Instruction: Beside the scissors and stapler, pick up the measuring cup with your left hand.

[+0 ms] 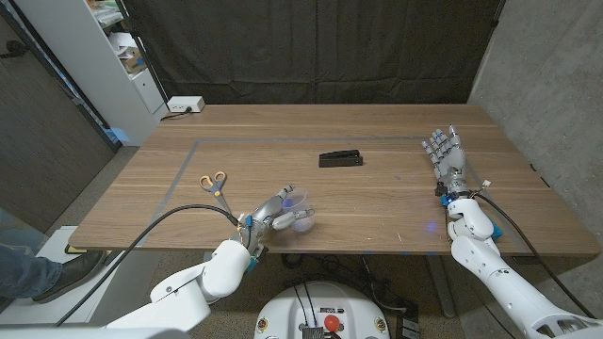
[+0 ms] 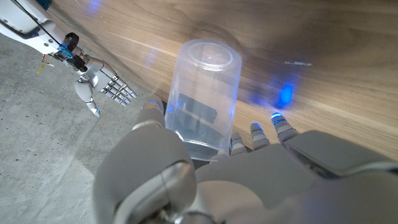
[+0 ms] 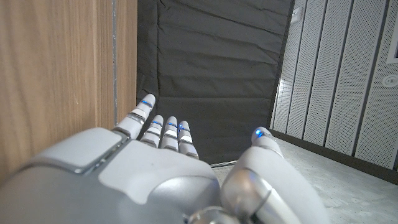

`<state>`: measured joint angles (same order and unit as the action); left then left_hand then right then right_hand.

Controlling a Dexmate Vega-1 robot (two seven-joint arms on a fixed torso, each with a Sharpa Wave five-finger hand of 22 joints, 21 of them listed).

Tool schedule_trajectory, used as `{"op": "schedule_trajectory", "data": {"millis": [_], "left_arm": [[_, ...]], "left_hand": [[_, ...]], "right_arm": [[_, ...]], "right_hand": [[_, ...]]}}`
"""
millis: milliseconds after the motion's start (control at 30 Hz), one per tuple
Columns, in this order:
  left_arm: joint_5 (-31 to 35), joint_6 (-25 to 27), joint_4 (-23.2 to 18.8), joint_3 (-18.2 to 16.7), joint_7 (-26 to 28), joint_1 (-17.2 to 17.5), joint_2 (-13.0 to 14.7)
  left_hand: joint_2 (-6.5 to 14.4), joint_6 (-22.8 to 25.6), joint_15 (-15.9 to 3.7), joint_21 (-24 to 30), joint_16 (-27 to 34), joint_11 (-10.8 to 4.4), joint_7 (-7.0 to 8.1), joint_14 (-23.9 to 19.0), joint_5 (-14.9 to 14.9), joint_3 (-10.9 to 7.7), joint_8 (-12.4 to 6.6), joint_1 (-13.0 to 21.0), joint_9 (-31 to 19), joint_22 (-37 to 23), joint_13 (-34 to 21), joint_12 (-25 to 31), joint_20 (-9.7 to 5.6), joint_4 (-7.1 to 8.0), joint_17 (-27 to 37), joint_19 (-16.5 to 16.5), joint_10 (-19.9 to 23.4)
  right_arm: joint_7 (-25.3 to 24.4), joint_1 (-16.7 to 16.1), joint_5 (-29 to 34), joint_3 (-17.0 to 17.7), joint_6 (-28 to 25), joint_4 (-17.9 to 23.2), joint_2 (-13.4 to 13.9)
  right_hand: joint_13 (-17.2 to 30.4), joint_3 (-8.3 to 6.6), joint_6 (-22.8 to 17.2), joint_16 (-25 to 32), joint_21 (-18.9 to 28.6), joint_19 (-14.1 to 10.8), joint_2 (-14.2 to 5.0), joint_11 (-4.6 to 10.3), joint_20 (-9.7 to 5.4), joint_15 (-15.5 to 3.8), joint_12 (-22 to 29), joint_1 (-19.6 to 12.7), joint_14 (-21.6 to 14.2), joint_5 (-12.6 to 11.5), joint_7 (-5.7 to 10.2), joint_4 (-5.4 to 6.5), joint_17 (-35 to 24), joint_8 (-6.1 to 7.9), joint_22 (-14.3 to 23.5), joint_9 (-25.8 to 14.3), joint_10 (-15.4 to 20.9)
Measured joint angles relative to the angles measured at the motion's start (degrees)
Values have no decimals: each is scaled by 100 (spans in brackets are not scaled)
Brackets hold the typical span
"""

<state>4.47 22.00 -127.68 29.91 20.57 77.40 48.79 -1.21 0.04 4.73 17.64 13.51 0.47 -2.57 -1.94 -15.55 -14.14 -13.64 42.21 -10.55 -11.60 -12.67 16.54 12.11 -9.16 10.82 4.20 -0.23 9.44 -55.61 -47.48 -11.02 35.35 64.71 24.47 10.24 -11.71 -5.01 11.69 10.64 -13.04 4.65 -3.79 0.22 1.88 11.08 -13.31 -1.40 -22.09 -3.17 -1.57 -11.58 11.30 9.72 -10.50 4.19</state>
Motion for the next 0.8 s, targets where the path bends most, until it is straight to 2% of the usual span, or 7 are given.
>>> {"op": "schedule_trajectory", "data": {"millis": [133,300,367,433,533,800], "left_arm": [[-19,-64,104,0,25,-48,-62],[-168,-486,296,-67,223,-64,-186],[-168,-486,372,-93,223,-84,-231],[-317,-761,442,-111,245,-103,-267],[-431,-947,548,-132,240,-132,-328],[-639,-1342,773,-202,205,-214,-431]], "left_hand": [[23,517,-156,154,79,-146,58,-459,46,-141,-100,258,0,2,-16,136,-1,-27,0,521,439],[64,1209,-446,493,155,-410,194,-1152,192,-396,-166,819,-27,41,-51,297,15,-56,-1,1519,1106],[109,1351,-507,593,170,-452,234,-1321,242,-468,-166,959,-27,43,-58,319,88,-55,-1,1749,1246],[153,1414,-534,653,177,-478,241,-1397,261,-493,-166,1003,-27,44,-79,319,23,-36,-1,1993,1311],[183,1443,-533,742,177,-498,246,-1430,276,-515,-166,1033,-27,17,-80,319,-64,-23,7,2175,1331],[215,1472,-523,714,176,-498,217,-1439,308,-549,-166,1065,-53,68,-79,319,-22,-8,26,2207,1330]], "right_arm": [[-1,0,-17,7,0,-17,0],[-1,20,-30,27,-4,-73,4],[-9,20,-31,28,-14,-73,5],[-27,20,-31,33,-26,-71,17],[-63,20,-24,38,-45,-32,34],[-186,18,58,38,-89,85,73]], "right_hand": [[0,0,0,0,0,0,0,23,0,-15,0,0,-15,0,0,0,0,0,0,0,22],[0,0,0,0,0,0,0,32,0,-16,0,0,-15,-23,0,0,0,0,0,0,31],[20,0,0,0,0,0,0,31,0,-15,0,0,-15,-45,0,0,0,0,0,0,31],[31,0,0,0,0,0,0,31,0,-15,0,0,-15,-45,0,0,0,0,0,0,31],[31,0,0,0,0,0,0,31,0,-15,0,0,-15,-45,0,0,0,0,0,0,31],[31,24,0,0,0,0,0,31,-1,-15,0,0,-15,-45,0,-24,0,0,0,0,31]]}}
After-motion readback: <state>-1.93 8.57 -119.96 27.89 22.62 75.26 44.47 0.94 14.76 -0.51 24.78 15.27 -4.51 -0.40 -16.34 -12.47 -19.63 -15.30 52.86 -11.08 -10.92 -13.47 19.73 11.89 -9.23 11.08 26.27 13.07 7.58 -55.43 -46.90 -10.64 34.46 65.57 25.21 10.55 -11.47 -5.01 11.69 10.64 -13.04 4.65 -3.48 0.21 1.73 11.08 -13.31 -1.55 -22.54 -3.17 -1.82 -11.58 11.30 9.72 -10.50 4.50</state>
